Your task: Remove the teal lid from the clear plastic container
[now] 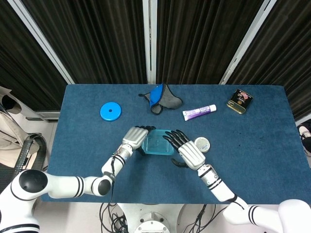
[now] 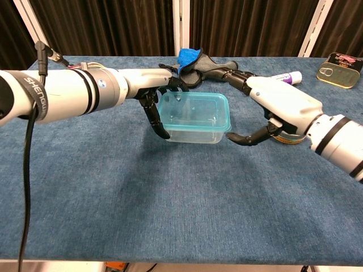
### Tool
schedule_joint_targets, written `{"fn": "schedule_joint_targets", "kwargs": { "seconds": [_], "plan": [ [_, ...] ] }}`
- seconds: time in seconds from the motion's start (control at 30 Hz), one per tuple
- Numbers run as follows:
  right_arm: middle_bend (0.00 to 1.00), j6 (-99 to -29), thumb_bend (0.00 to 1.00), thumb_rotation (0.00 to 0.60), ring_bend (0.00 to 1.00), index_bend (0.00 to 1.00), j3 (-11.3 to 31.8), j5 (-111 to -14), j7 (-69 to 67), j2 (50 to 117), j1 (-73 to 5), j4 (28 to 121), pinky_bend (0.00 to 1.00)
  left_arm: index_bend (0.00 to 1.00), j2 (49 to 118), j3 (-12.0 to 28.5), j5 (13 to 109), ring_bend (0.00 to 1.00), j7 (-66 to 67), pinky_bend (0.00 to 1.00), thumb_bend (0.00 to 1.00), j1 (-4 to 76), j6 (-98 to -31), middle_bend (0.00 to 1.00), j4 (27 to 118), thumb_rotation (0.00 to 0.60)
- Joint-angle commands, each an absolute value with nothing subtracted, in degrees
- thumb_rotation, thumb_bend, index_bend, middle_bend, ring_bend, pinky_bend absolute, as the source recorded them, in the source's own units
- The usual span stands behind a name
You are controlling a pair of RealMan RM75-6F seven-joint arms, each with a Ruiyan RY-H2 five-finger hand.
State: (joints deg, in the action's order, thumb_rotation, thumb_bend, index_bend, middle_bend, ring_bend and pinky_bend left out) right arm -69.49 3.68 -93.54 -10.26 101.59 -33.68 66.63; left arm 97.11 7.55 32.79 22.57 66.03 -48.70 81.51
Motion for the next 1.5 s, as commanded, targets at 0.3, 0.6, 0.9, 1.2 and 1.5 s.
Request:
{"fn": "schedule_joint_targets", "kwargs": {
  "seconds": [0.3, 0.6, 0.9, 1.2, 1.5],
  "plan": [
    [0.00, -69.62, 0.17, 0.600, 0.00, 0.00, 4.39, -92.27, -11.22, 104.53, -34.29, 62.07, 0.00, 0.21, 96.86, 8.66, 32.36, 0.19, 22.93, 0.24, 0.00, 65.13, -46.89, 0.23, 81.13, 0.600],
    [0.00, -69.35, 0.17, 0.600, 0.00, 0.00, 4.93, -91.71, -10.86, 105.74, -35.13, 59.40, 0.00, 0.20, 97.00, 9.13, 32.49, 0.19, 23.28, 0.24, 0.00, 64.69, -46.22, 0.23, 80.97, 0.600],
    [0.00, -69.33, 0.17, 0.600, 0.00, 0.00, 4.78, -91.54, -11.25, 105.94, -35.51, 58.67, 0.00, 0.20, 97.03, 9.43, 32.25, 0.19, 23.77, 0.24, 0.00, 64.54, -45.67, 0.23, 80.78, 0.600],
    [0.00, -69.66, 0.17, 0.600, 0.00, 0.00, 4.98, -91.35, -10.68, 105.02, -35.73, 59.74, 0.00, 0.20, 97.36, 9.50, 32.49, 0.19, 24.49, 0.24, 0.00, 64.62, -45.52, 0.23, 80.30, 0.600],
    [0.00, -69.68, 0.17, 0.600, 0.00, 0.00, 4.97, -91.18, -9.80, 104.02, -35.87, 61.10, 0.00, 0.20, 97.66, 9.59, 32.71, 0.19, 25.21, 0.24, 0.00, 64.62, -45.79, 0.23, 80.01, 0.600]
  ]
}}
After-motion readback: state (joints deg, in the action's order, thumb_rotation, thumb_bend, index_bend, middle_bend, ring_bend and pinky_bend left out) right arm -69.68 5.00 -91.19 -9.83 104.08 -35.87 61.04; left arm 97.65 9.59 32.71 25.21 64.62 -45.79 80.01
